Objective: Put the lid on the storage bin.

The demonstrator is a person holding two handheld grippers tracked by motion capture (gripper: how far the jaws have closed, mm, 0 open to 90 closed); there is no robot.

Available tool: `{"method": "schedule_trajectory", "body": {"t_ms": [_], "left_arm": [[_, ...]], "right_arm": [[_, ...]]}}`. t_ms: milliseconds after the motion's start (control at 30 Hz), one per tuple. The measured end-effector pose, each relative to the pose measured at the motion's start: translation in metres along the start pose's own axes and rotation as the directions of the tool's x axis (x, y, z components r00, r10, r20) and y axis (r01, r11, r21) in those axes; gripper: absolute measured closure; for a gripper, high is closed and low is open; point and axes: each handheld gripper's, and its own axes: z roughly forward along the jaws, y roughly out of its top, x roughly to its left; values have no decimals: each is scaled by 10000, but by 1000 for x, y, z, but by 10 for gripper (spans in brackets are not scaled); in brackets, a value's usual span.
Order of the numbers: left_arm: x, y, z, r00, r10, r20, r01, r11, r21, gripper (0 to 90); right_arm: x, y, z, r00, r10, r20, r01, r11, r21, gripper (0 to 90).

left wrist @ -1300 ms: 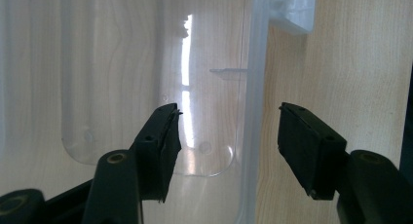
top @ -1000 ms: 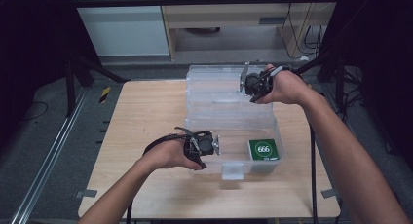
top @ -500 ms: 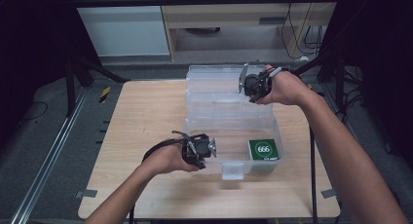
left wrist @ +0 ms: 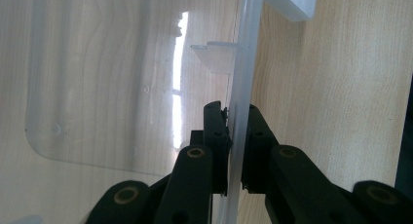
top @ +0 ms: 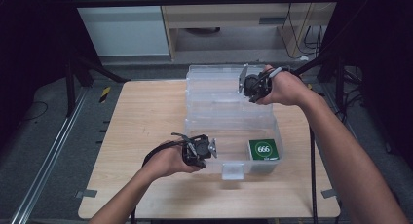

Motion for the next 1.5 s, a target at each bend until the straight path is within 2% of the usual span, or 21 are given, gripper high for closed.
{"method": "schedule_trajectory", "body": {"t_ms": [167,300,333,467,633,700,733,767,800,867,933,967,1133,1333,1367,1400,1433,1500], "left_arm": [[-2,-1,0,9997,-201,-140,200,9998,-90,831],[-3,-1,-1,9986,-361,-387,354,9992,-193,830],[-5,0,-1,9974,-436,-578,426,9989,-183,829],[-5,-2,0,9957,-700,-606,685,9973,-276,824],[-6,-3,0,9946,-802,-661,781,9964,-332,820],[-6,-2,0,9942,-823,-695,803,9963,-315,818],[-9,-3,1,9914,-1127,-670,1106,9933,-337,818],[-9,-3,1,9914,-1127,-670,1106,9933,-337,817],[-7,-2,0,9940,-803,-741,780,9964,-332,817],[-9,-3,1,9936,-714,-878,683,9970,-378,816],[-9,-3,1,9928,-807,-884,769,9960,-454,815],[-8,-3,1,9929,-892,-782,855,9951,-497,815],[-7,-3,1,9925,-969,-739,931,9943,-525,813],[-8,-3,1,9908,-1085,-805,1043,9930,-546,810],[-10,-4,2,9891,-1276,-742,1234,9906,-587,809],[-10,-4,2,9891,-1276,-742,1234,9906,-587,808],[-9,-4,2,9901,-1053,-929,998,9930,-628,808],[-9,-4,2,9898,-1072,-935,1017,9929,-624,807]], "right_arm": [[3,0,-1,9998,-171,73,172,9998,-48,831],[6,2,-4,9995,-290,100,290,9996,-72,853],[7,2,-6,9997,-246,24,246,9996,-100,860],[10,4,-9,9996,-288,-26,287,9995,-163,872],[16,5,-16,9993,-354,-147,349,9989,-301,878],[22,6,-21,9989,-459,-99,456,9984,-335,879],[24,6,-21,9987,-513,-63,510,9979,-389,879],[26,6,-23,9984,-559,-61,556,9977,-387,879],[28,6,-24,9984,-574,-12,572,9974,-445,879],[34,6,-28,9979,-646,35,647,9968,-476,878],[37,5,-29,9974,-707,100,711,9963,-481,877],[43,5,-32,9971,-739,198,750,9954,-595,877],[57,2,-37,9956,-861,382,885,9938,-667,874],[67,1,-40,9948,-924,434,955,9925,-764,874],[72,2,-41,9944,-949,454,982,9922,-771,873],[72,2,-41,9944,-949,454,982,9922,-771,873],[74,1,-41,9941,-974,483,1011,9917,-798,873],[77,1,-42,9941,-995,430,1026,9916,-783,873]]}}
